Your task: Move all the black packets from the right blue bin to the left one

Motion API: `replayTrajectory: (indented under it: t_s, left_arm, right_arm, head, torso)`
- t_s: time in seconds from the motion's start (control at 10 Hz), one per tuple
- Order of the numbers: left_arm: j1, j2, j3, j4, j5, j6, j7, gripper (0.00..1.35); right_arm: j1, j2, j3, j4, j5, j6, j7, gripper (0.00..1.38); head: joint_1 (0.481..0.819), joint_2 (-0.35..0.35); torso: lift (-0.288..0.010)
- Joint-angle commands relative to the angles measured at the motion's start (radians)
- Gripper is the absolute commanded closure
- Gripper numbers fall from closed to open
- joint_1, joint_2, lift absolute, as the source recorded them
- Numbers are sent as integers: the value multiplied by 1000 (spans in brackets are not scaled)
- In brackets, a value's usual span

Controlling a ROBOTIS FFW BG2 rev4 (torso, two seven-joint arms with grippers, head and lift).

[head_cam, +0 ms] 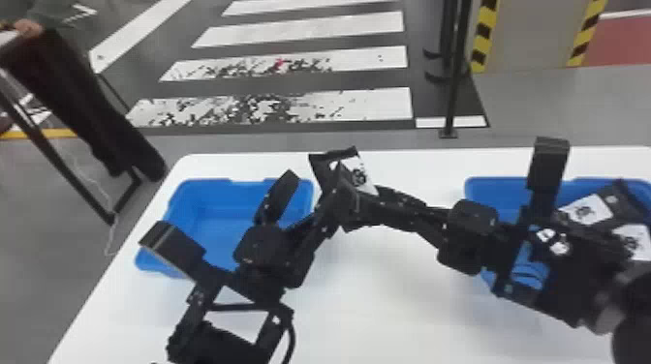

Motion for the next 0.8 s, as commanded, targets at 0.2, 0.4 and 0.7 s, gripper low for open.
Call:
replayTrajectory:
  t_s: [0.2,0.4,0.7]
  left_arm:
    - [-3,-5,24,0,-84,55,8,228]
    - [14,-3,12,-42,-106,117,77,1184]
    - [36,9,-14,-88,-158,90,132,1208]
  right_arm:
    - [-21,-4,70,-3,-37,-8,0,1076]
    - [-23,-7,76,-5,-23,-17,0,1075]
    - [-33,-2,76,9,-5,-44,-3,1075]
  head:
    - [695,258]
    - [695,273]
    - [695,277]
  torso:
    - [-168]
    - [-168]
    - [-168]
